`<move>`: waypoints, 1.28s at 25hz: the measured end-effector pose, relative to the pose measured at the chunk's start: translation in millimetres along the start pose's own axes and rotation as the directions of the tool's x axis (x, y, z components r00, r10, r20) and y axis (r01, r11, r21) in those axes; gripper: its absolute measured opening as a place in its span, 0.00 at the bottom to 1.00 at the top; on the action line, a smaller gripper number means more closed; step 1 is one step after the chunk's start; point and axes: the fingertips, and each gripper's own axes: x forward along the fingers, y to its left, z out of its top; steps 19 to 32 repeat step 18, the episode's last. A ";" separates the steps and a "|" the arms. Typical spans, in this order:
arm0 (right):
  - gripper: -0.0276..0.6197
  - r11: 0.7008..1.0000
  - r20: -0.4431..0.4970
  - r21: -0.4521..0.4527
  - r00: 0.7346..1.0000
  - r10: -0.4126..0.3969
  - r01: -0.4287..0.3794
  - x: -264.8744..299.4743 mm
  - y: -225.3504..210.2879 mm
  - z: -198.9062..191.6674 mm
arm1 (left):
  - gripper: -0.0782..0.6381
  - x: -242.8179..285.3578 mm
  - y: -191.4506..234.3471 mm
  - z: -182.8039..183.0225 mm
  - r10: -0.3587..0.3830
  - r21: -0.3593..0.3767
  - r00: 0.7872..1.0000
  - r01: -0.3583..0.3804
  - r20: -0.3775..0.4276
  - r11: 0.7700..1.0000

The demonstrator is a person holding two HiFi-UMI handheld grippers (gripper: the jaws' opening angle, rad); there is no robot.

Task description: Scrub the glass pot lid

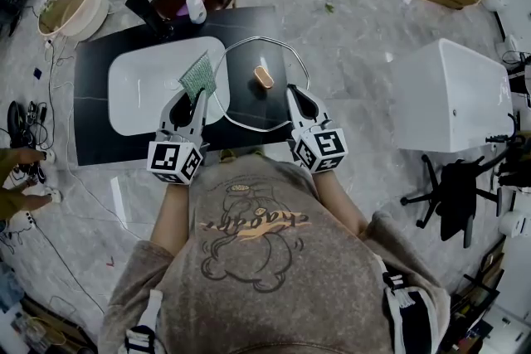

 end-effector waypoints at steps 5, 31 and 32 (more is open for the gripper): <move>0.08 1.000 -0.002 0.001 1.000 -0.002 0.002 2.5 2.7 0.1 | 0.23 -0.4 2.9 -0.1 0.002 -0.002 1.000 -0.002 -0.003 1.000; 0.08 1.000 -0.004 -0.007 1.000 -0.001 0.001 5.9 1.0 2.6 | 0.23 1.7 4.7 0.7 0.007 -0.006 1.000 -0.007 -0.016 1.000; 0.08 1.000 -0.004 -0.007 1.000 -0.001 0.001 5.9 1.0 2.6 | 0.23 1.7 4.7 0.7 0.007 -0.006 1.000 -0.007 -0.016 1.000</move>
